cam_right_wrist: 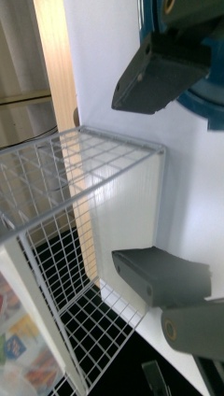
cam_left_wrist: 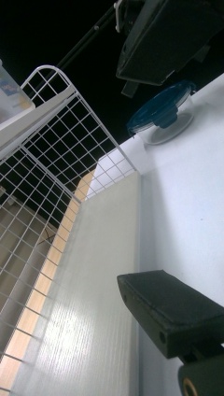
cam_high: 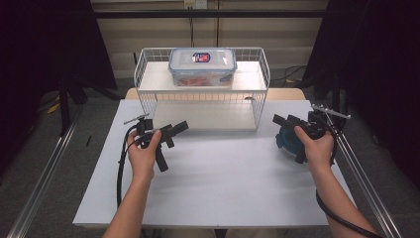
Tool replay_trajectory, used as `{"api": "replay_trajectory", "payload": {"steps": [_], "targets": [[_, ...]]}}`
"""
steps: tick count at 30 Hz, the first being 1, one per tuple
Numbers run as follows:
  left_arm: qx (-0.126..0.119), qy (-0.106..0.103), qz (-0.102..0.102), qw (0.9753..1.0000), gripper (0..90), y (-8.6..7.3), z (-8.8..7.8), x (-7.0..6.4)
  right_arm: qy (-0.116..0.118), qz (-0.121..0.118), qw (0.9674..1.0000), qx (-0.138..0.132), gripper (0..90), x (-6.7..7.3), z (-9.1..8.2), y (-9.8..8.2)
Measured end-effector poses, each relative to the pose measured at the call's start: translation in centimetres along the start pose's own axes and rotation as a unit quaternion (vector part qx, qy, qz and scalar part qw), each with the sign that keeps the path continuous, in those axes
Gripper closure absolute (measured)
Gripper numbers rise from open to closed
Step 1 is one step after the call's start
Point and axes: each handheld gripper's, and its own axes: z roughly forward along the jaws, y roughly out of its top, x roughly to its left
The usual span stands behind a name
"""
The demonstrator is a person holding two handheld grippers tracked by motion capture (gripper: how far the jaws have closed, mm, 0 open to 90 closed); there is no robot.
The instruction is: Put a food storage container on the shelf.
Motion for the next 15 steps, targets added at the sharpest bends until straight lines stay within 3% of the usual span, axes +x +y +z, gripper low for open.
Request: {"api": "replay_trajectory", "payload": {"steps": [2,8,9,15], "targets": [[0.0,0.008,-0.001,1.0,2.9,0.0,0.0,-0.1,-0.008,-0.002,0.9999,0.007,27.8,-0.6,-0.1,0.1],[0.0,0.002,0.0,1.0,2.9,-0.1,-0.2,0.2,-0.033,-0.004,0.9993,0.019,37.6,-2.2,-0.2,0.4],[0.0,0.013,0.001,0.9999,2.9,-0.1,-0.1,0.1,-0.038,-0.007,0.9991,0.02,39.8,-2.5,-0.2,0.4],[-0.004,0.0,-0.006,1.0,2.9,-0.1,0.0,0.1,-0.055,-0.002,0.998,0.033,55.7,-3.6,-0.4,0.7]]}}
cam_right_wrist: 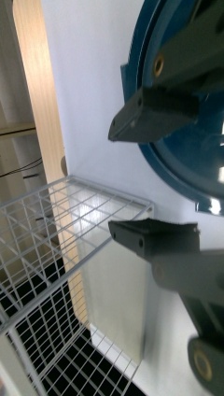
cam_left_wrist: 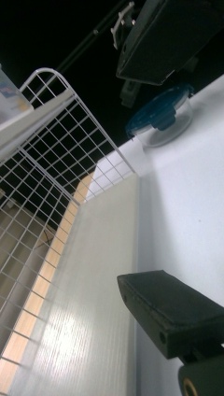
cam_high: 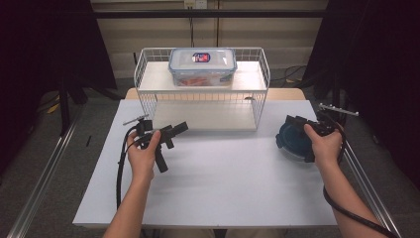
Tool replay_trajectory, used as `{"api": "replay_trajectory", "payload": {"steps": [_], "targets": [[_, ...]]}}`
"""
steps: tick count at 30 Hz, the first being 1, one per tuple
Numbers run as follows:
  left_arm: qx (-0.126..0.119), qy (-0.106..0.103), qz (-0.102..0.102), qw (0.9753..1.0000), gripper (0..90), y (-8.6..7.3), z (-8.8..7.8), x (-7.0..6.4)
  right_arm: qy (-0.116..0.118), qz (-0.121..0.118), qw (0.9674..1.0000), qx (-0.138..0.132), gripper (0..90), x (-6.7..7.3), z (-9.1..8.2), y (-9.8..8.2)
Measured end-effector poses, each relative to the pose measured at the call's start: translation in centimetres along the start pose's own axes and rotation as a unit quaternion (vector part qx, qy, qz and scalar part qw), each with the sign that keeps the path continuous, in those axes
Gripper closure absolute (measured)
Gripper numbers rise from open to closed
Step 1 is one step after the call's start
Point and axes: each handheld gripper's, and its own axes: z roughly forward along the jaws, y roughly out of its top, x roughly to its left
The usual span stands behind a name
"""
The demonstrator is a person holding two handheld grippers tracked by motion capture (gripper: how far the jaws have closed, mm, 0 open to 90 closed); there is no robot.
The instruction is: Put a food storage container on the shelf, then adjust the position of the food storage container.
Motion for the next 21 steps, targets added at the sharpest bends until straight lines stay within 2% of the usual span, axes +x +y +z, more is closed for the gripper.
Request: {"api": "replay_trajectory", "payload": {"steps": [1,2,4,7,10,12,14,15,18,21], "targets": [[-0.001,0.002,0.001,1.0,2.9,0.0,0.0,0.0,0.0,0.006,1.0,0.007,58.5,-0.1,-0.1,0.0],[0.001,-0.001,0.001,1.0,2.9,0.0,0.0,0.1,-0.002,0.004,0.9999,0.009,61.2,-0.2,0.0,0.1],[0.002,0.007,0.004,1.0,2.9,0.0,0.0,0.1,-0.004,-0.003,0.9999,0.014,65.8,-0.5,0.0,0.1],[0.003,-0.007,0.002,1.0,2.9,0.0,0.1,0.2,-0.01,-0.011,0.9996,0.022,70.7,-0.9,0.1,0.3],[0.001,-0.001,0.003,1.0,2.9,0.0,0.2,0.1,-0.015,-0.008,0.9995,0.028,77.5,-1.3,0.0,0.4],[0.001,-0.008,0.003,1.0,2.9,0.0,0.2,0.1,-0.021,-0.01,0.9993,0.031,78.7,-1.7,0.1,0.5],[0.0,-0.002,0.007,1.0,2.9,0.0,0.1,0.1,-0.024,-0.011,0.999,0.035,83.8,-2.0,0.1,0.7],[-0.002,-0.006,0.006,1.0,2.9,0.0,0.1,0.1,-0.028,-0.012,0.9988,0.037,85.9,-2.2,0.1,0.8],[-0.002,-0.005,0.006,1.0,2.9,0.1,0.0,0.1,-0.039,-0.012,0.9981,0.045,90.0,-2.7,0.1,1.1],[-0.002,-0.003,0.005,1.0,2.9,0.1,0.0,0.2,-0.053,-0.024,0.9969,0.052,90.0,-3.4,0.1,1.3]]}}
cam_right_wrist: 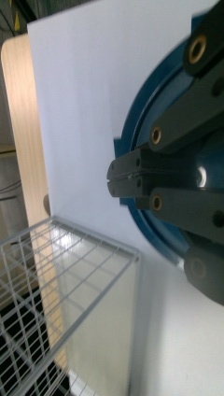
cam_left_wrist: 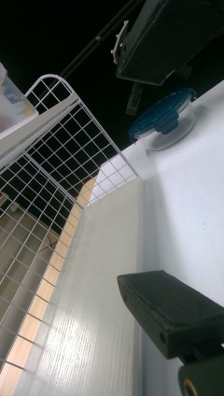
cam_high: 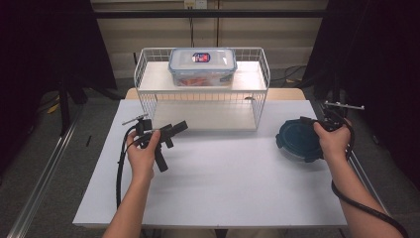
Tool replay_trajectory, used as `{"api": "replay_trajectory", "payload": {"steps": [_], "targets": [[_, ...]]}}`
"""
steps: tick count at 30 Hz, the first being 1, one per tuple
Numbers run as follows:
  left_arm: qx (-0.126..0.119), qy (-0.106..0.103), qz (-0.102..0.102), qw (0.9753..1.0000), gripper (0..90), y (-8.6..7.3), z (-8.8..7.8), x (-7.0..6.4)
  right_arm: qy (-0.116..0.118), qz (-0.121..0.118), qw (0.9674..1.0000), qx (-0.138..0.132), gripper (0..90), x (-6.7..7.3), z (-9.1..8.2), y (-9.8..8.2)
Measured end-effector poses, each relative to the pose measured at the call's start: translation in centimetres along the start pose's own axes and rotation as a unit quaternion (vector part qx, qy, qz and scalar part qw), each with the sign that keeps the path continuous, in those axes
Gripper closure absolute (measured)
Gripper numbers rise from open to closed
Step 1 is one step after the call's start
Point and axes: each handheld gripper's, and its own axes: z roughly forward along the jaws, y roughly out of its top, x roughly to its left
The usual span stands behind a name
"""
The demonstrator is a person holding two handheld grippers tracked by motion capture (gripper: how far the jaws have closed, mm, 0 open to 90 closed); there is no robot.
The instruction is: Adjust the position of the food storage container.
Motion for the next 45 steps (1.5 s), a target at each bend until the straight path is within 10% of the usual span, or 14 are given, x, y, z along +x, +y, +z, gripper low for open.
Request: {"api": "replay_trajectory", "payload": {"steps": [28,45], "targets": [[0.007,-0.005,0.001,1.0,2.9,-0.1,0.3,0.3,-0.071,0.013,0.9974,-0.006,90.0,-3.5,1.1,0.3],[0.014,-0.008,0.006,0.9998,3.7,-0.2,0.6,0.1,-0.035,0.028,0.9989,0.013,90.0,-2.9,0.7,-0.1]]}}
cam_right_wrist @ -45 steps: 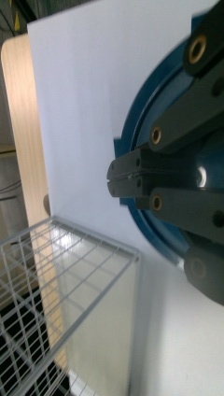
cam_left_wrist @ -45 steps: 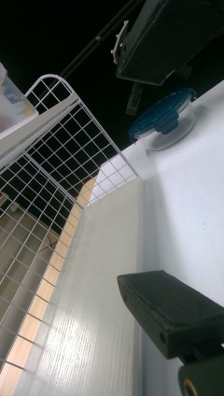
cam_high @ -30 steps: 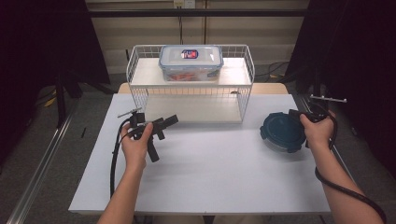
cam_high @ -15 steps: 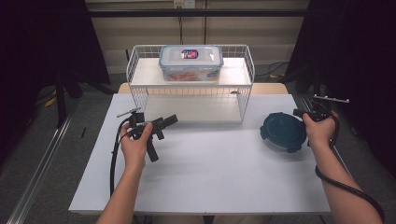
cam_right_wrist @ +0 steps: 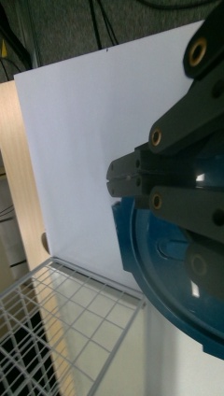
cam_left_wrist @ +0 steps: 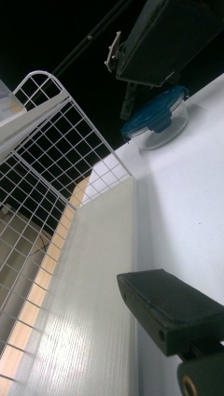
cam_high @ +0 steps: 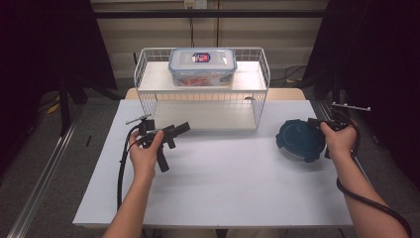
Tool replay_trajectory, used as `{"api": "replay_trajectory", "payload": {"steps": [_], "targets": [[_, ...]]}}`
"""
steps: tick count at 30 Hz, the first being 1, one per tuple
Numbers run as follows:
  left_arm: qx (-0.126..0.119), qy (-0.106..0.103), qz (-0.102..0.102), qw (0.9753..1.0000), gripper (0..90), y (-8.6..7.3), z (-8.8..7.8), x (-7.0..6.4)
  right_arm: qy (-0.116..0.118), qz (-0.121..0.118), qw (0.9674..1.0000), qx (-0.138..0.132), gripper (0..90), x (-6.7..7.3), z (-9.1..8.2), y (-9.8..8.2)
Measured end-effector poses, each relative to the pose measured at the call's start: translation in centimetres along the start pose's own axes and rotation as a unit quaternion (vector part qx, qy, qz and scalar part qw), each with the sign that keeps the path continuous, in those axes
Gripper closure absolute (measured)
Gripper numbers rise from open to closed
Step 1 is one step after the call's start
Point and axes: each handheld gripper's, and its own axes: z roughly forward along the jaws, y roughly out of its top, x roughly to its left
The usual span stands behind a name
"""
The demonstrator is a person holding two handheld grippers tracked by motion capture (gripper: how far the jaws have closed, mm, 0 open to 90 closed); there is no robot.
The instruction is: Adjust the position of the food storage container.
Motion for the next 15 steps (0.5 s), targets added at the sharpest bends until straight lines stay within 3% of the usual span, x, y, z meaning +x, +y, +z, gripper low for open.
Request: {"api": "replay_trajectory", "payload": {"steps": [2,4,10,13,15], "targets": [[-0.002,0.001,-0.004,1.0,3.7,0.0,-0.1,-0.1,-0.006,0.0,0.9999,-0.014,90.0,0.1,0.0,0.1],[-0.001,0.001,0.001,1.0,3.7,0.1,-0.3,0.0,-0.031,-0.009,0.9992,-0.023,90.0,-0.3,-0.2,0.2],[0.003,0.0,0.002,1.0,3.8,0.0,-0.1,0.0,-0.058,0.013,0.998,-0.022,90.0,-2.3,-0.4,-0.1],[0.003,0.001,0.003,1.0,3.8,-0.1,0.2,0.1,-0.053,0.019,0.9983,-0.013,90.0,-2.9,-0.1,-0.5],[0.005,0.006,-0.003,1.0,3.8,-0.2,0.3,0.0,-0.038,0.029,0.9988,-0.01,90.0,-2.9,0.2,-0.8]]}}
